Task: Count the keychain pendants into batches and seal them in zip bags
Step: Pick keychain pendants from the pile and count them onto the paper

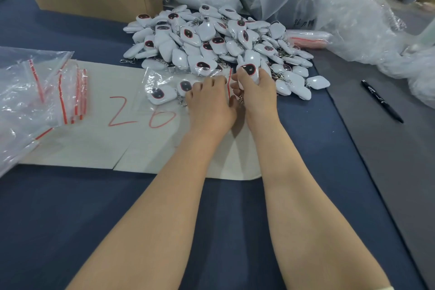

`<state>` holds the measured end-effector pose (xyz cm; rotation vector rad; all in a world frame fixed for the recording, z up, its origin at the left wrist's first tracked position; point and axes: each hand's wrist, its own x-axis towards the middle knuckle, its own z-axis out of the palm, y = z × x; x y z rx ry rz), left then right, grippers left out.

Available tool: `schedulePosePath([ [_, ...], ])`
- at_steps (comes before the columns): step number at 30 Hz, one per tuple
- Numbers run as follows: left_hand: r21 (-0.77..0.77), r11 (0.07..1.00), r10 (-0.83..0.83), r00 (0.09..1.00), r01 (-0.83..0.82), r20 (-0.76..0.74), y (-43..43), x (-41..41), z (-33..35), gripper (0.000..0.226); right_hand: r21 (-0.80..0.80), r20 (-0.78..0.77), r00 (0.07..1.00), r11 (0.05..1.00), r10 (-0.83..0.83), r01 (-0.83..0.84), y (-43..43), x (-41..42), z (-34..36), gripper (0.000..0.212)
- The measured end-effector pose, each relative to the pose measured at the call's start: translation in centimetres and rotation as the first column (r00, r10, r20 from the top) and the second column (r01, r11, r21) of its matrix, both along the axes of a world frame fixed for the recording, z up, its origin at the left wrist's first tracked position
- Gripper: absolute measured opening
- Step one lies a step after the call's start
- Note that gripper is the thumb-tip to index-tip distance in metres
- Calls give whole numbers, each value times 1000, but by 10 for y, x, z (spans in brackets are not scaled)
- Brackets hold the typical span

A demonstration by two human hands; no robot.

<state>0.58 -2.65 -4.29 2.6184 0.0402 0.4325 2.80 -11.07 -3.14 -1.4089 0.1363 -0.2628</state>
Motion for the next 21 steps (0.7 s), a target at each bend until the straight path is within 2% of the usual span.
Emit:
schedulePosePath([
  [7, -59, 998, 2, 1000, -2, -2, 1, 0, 1, 37, 28, 51, 995, 996, 89, -90, -1, -3, 2, 13],
  [13, -82, 997, 5, 1000, -5, 4, 1, 1, 1, 36, 96, -5, 999, 994, 53, -52, -1, 2, 1, 23],
  [17, -91, 996, 13, 1000, -11, 22, 1, 1, 1, 34, 10, 9, 998, 998, 60, -61, 0, 3, -2, 22],
  [21, -86, 996, 4, 999, 0, 52, 2, 2, 1, 37, 51, 0, 999, 997, 50, -49, 1, 2, 0, 19],
])
